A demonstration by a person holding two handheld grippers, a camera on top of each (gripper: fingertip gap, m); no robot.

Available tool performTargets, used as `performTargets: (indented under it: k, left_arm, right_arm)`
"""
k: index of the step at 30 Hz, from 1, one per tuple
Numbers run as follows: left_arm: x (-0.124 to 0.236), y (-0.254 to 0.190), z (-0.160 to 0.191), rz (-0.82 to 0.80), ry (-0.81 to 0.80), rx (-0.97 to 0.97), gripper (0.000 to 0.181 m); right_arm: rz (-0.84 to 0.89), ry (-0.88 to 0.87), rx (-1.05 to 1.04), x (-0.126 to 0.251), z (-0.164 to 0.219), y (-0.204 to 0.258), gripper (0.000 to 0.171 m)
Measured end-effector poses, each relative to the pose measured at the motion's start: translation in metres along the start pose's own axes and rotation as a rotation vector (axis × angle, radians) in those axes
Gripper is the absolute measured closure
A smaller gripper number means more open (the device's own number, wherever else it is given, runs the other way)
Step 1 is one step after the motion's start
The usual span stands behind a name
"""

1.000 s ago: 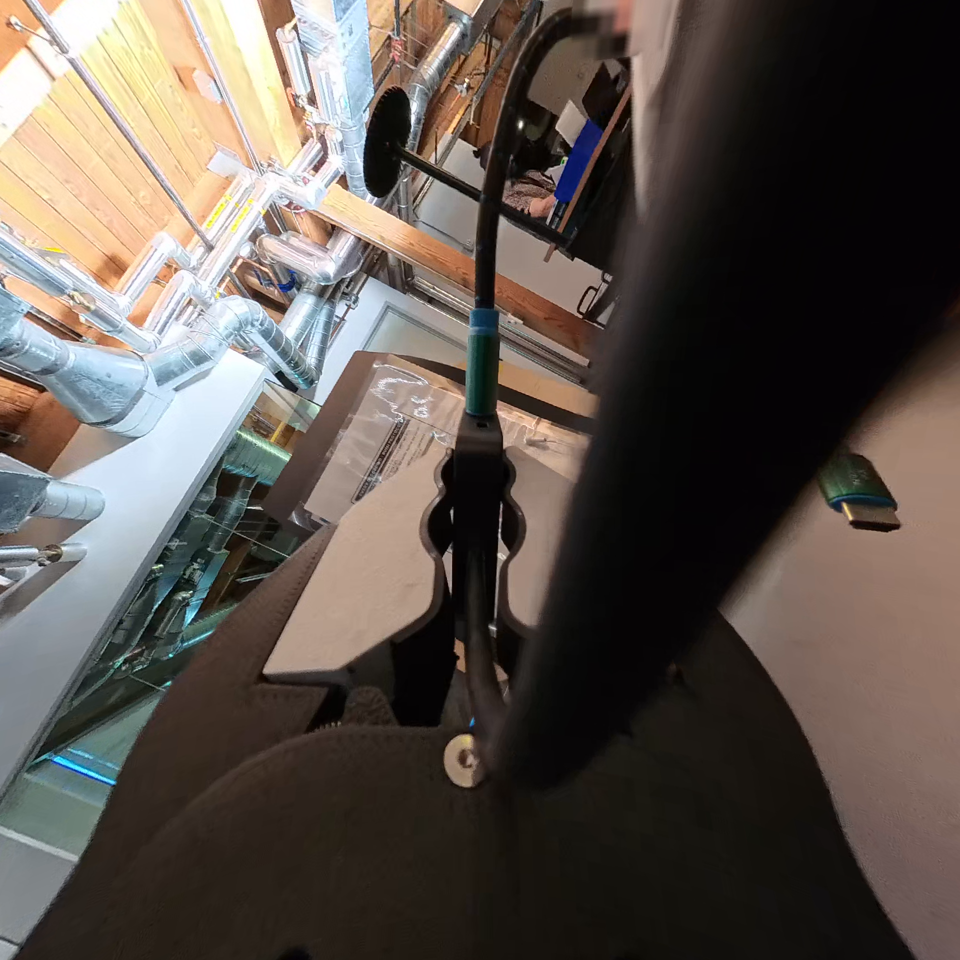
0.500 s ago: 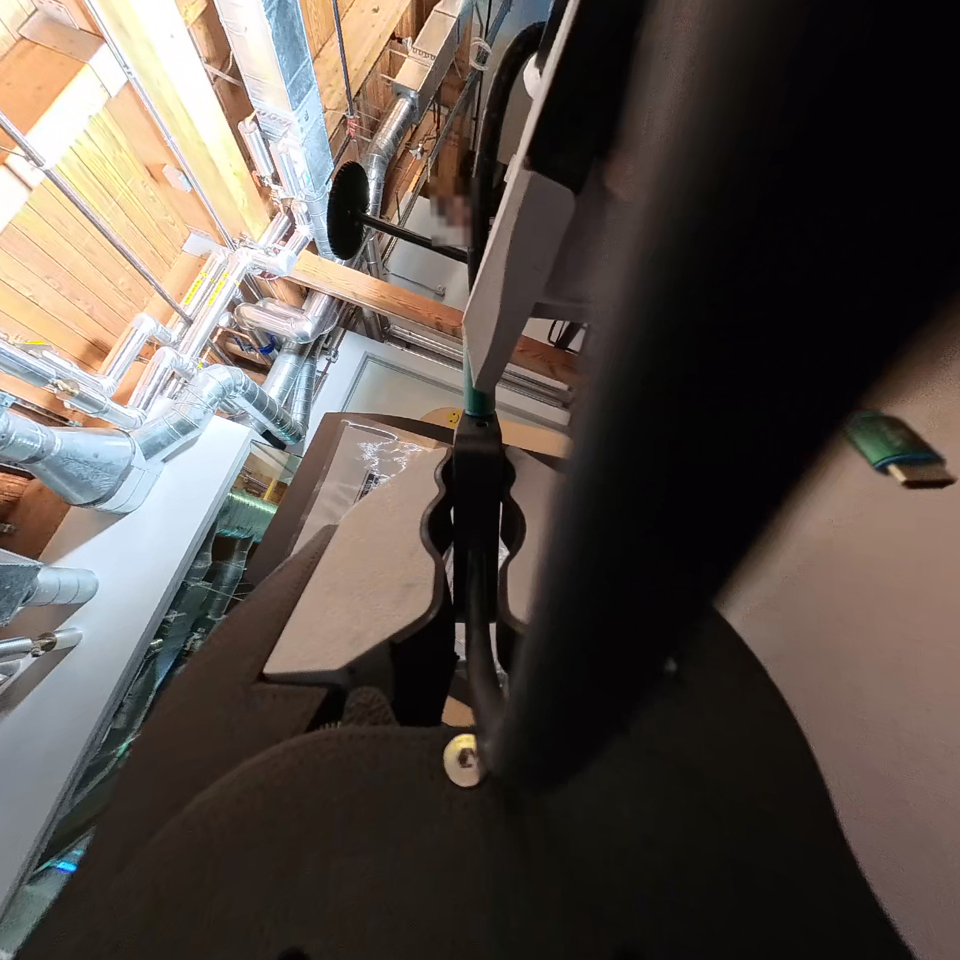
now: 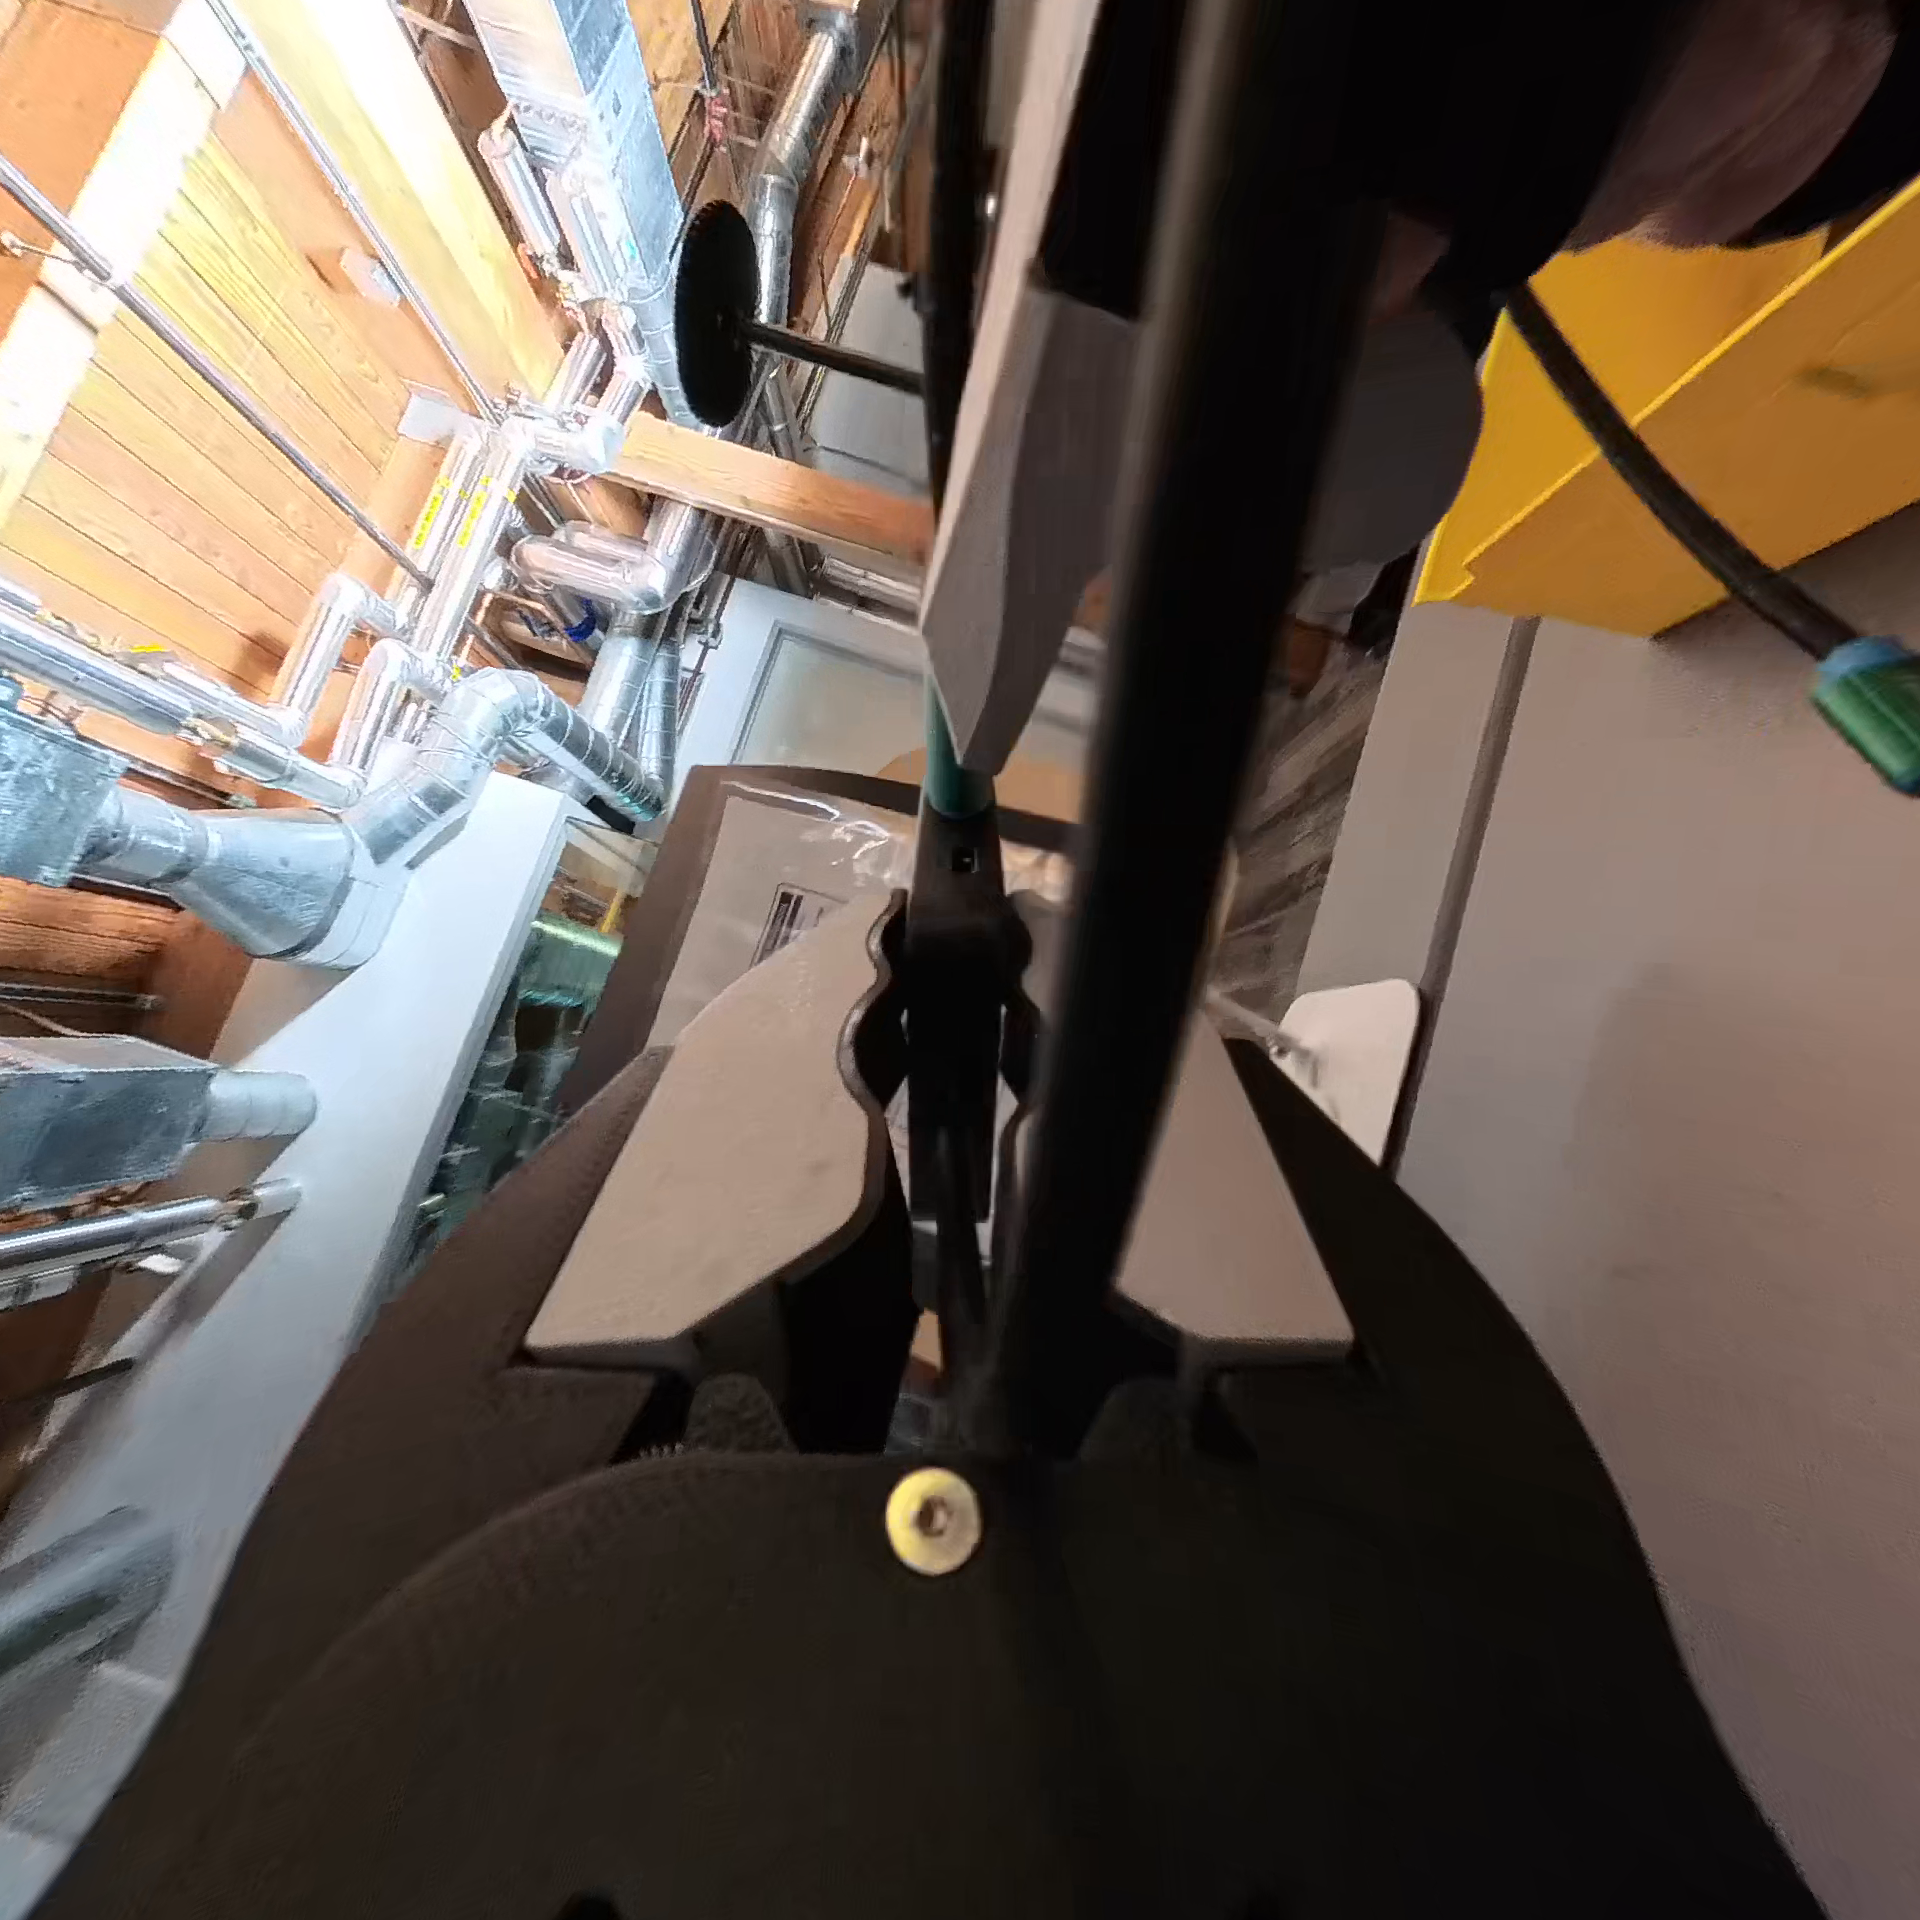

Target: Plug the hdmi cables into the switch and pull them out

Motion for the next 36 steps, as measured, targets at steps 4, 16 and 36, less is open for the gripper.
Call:
performTargets:
  k: [4, 16, 36]
  left_arm:
    - [-0.001, 0.002, -0.006, -0.021, 0.016, -0.035, 0.168]
    - [-0.010, -0.002, 0.000, -0.027, 0.129, -0.004, 0.168]
    - [-0.003, -0.001, -0.004, -0.168, 0.099, -0.075, 0.167]
  right_arm:
    - [-0.097, -0.040, -0.125, 0.005, -0.001, -0.003, 0.149]
    - [0.054, -0.058, -0.112, 0.006, 0.001, -0.010, 0.150]
    - [0.036, 0.014, -0.008, 0.005, -0.003, 0.001, 0.149]
Point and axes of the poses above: each gripper's, where its closed fingertips meet, x back along the fingers, z out of its underside, y = z × x across the jaws, the point moved 2 cm from there along x, back along the fingers, and after that the axes turned 15 degrees about -z, right-handed, at the moved point
